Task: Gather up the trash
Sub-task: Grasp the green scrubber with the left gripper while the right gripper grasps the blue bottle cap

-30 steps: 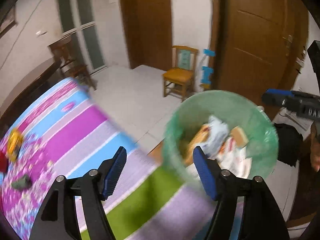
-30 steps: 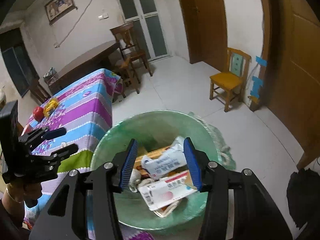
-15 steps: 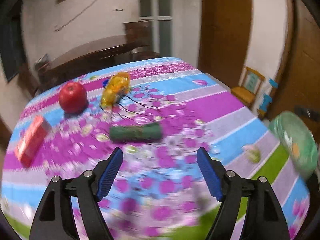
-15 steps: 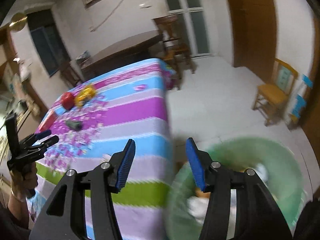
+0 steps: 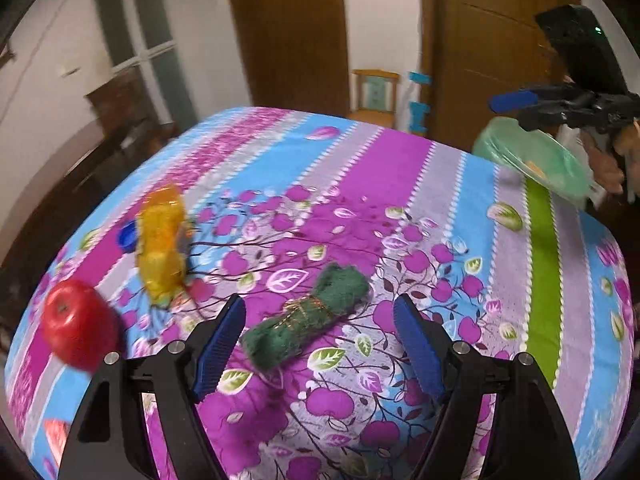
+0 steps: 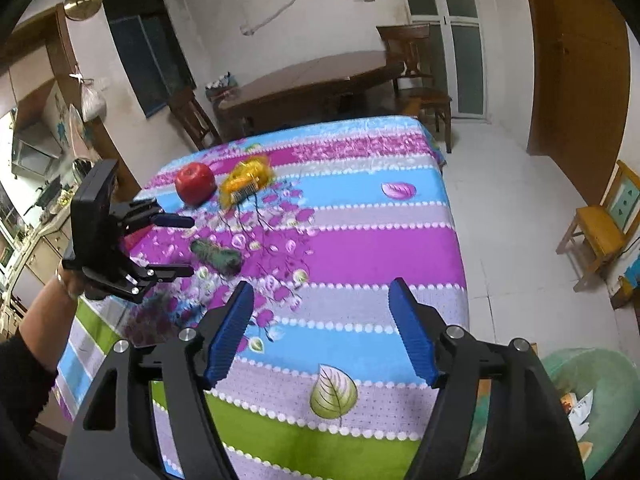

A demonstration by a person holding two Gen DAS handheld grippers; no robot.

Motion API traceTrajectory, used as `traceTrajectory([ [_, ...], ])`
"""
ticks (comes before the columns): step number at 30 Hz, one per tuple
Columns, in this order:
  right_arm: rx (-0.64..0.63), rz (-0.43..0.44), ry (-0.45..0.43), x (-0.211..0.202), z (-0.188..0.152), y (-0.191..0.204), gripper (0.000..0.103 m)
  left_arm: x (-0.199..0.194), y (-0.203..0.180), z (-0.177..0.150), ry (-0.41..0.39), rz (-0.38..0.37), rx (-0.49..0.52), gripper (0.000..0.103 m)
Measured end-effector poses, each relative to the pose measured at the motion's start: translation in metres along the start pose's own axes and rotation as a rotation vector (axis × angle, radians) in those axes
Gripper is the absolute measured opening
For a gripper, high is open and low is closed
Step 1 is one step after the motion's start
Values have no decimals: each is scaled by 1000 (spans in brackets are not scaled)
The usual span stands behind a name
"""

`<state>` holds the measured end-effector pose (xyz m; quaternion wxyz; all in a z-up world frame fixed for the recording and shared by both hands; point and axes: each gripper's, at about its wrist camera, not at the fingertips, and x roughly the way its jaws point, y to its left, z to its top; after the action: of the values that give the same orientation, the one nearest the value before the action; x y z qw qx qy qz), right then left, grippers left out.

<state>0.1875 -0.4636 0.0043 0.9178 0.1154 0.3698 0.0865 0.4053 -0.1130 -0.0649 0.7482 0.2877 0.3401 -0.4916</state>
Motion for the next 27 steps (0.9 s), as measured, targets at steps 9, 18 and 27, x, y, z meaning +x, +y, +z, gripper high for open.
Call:
traceTrajectory([
  [9,-14,-19,14,10,6,-3,66,42,-9,-1,78,24,67,44],
  [18,-205,11,-20,43,80,58,61,-53,-106,-26,-186,125,-91,18],
  [27,-426,-18,198,204,191,171,84,-79,-121,-49,-263,362,-435,18],
])
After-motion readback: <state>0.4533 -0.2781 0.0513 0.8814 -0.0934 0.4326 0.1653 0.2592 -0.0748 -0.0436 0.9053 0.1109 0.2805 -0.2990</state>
